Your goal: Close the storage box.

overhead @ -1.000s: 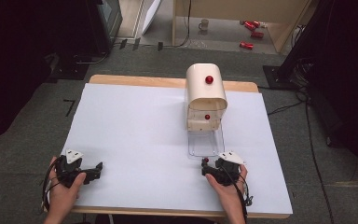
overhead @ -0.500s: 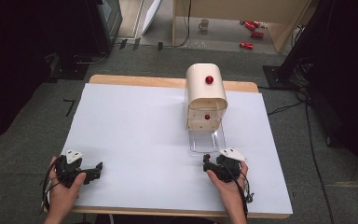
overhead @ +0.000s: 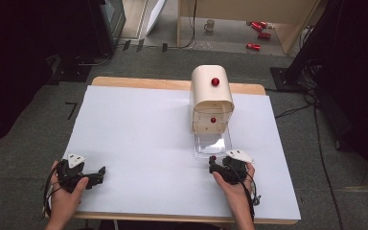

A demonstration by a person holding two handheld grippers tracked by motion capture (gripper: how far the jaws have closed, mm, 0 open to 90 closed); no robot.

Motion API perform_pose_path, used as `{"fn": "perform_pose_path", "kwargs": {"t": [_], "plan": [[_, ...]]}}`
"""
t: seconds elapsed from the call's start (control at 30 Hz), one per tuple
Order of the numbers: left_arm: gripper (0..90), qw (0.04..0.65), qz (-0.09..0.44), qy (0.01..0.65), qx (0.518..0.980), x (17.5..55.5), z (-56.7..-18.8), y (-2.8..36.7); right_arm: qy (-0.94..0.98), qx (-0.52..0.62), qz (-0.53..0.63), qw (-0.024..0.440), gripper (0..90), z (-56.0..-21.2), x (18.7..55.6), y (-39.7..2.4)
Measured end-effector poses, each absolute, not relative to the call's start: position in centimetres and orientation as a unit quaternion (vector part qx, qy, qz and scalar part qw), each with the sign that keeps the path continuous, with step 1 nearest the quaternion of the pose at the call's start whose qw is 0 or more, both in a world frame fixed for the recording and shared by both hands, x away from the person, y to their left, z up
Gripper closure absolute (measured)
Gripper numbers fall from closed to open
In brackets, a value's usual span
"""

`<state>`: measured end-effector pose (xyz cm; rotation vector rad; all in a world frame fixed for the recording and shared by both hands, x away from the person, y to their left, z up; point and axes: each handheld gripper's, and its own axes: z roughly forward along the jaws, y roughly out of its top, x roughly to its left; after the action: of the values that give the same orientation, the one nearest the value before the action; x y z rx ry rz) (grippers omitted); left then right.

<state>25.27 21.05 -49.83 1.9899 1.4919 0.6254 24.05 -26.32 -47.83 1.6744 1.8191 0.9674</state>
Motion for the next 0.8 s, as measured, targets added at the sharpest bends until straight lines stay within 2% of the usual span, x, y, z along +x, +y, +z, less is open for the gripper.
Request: {"fn": "perform_pose_path", "kwargs": {"t": [0.8], "plan": [[0.0,0.285,0.233,0.558,0.744,25.3,-49.8,21.1,0.651,0.622,0.361,0.244,28.5,-46.7,28.2,-25.9]]}}
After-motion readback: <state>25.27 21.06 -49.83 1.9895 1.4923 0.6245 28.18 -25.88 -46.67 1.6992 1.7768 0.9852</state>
